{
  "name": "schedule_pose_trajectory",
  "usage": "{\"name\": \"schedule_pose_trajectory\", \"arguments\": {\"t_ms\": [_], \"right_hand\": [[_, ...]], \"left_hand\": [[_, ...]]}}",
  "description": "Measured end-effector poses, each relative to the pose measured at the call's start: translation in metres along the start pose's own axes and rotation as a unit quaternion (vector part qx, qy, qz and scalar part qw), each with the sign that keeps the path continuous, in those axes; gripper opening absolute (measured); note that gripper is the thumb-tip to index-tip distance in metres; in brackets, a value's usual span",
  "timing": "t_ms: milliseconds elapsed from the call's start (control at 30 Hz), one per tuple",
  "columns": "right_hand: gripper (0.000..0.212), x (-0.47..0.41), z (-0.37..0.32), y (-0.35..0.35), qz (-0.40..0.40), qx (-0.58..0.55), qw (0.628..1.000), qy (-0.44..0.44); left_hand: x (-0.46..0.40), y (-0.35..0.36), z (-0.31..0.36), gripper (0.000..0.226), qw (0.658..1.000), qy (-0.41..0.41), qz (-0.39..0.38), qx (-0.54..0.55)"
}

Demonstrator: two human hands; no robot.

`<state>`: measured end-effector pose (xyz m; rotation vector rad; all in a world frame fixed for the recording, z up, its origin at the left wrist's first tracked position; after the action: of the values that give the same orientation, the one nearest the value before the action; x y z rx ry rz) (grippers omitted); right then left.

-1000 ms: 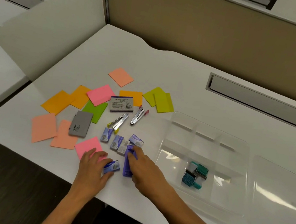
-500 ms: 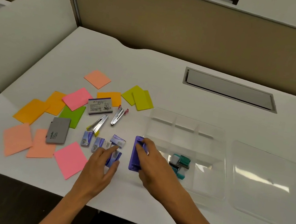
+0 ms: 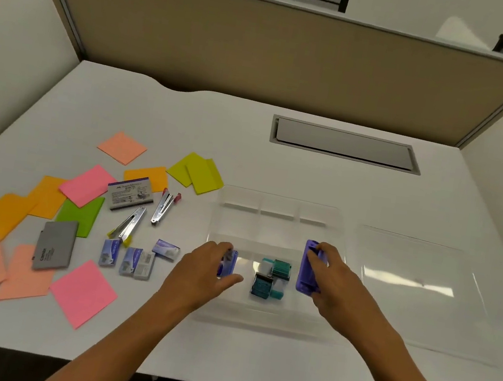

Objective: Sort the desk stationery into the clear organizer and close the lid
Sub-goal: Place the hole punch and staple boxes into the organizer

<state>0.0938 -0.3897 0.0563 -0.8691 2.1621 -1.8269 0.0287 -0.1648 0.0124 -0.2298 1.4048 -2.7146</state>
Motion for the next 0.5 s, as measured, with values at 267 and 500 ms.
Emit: {"name": "schedule_pose_trajectory", "arguments": {"t_ms": [267, 500], "right_hand": [[0.084, -0.005, 0.029, 0.032, -0.079, 0.057, 0.995, -0.02], [0.08, -0.017, 0.03, 0.053, -0.108, 0.084, 0.99, -0.039]], "left_hand": [[-0.022, 0.034, -0.01, 0.057, 0.987, -0.095, -0.095, -0.091], [-0.027, 0.055, -0.011, 0.06, 0.978, -0.119, -0.123, -0.116]]}}
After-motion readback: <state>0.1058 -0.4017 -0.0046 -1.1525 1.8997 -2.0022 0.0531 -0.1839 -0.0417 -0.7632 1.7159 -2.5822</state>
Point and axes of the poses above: each hand's wrist, its own x-axis away from the middle knuckle, its own y-axis out of the palm, z = x × y, the point moved 9 cm from there along -x, towards the middle knuckle, and after that the axes turned 1 degree about -y, right-handed, at the moved point
